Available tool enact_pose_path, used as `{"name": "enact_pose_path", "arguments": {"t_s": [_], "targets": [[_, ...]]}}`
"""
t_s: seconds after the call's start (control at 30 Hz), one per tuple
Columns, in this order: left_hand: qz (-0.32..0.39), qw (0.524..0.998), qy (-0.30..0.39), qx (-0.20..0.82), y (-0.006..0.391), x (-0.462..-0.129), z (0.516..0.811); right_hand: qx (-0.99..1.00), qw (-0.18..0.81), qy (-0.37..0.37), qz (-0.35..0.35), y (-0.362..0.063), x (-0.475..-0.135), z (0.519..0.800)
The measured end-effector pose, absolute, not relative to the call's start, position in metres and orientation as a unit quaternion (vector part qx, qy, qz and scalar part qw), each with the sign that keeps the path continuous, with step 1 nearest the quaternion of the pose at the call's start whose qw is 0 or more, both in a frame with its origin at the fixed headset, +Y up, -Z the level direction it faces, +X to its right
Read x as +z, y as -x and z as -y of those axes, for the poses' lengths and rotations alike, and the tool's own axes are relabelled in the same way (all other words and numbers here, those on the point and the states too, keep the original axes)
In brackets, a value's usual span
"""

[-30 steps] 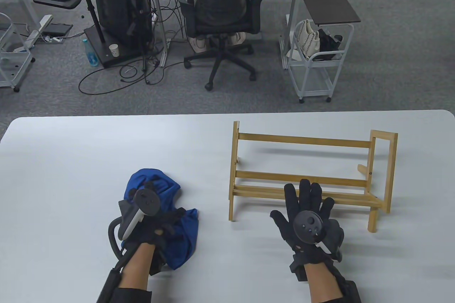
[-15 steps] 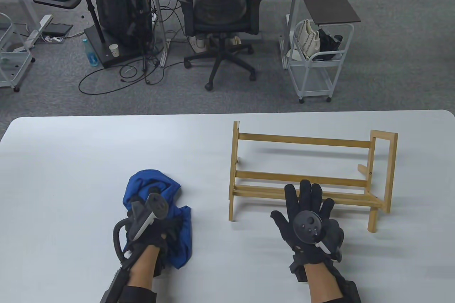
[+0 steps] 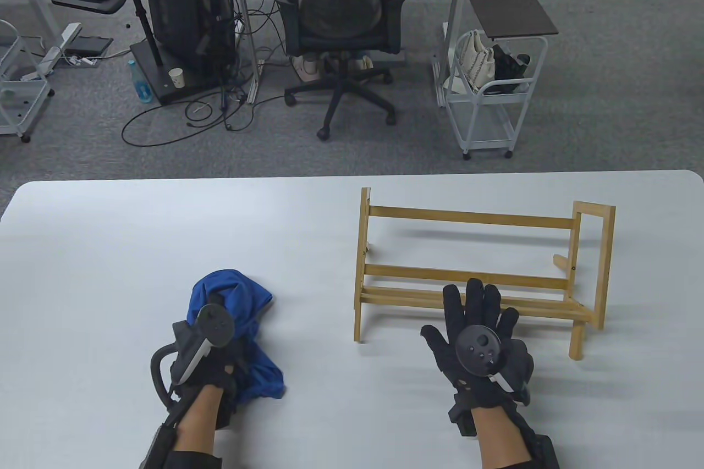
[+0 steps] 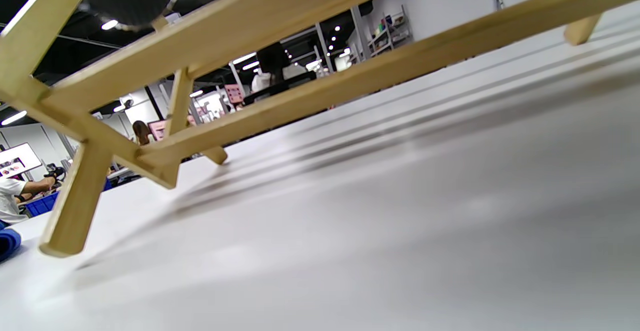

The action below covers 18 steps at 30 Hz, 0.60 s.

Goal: Hang t-shirt on book rack

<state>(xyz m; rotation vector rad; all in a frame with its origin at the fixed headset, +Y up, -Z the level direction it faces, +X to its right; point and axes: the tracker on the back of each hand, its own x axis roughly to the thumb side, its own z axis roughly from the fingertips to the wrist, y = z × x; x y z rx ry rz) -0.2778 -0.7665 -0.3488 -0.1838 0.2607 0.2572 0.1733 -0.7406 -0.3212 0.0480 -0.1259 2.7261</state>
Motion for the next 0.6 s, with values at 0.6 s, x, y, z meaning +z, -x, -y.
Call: {"name": "enact_pose_path", "arguments": {"t_s": [0.6], "targets": [[-0.054, 0.916, 0.056, 0.394, 0.289, -0.341, 0.765, 0.969, 0.239, -0.025, 0.056, -0.171, -0.319, 0.735]]}}
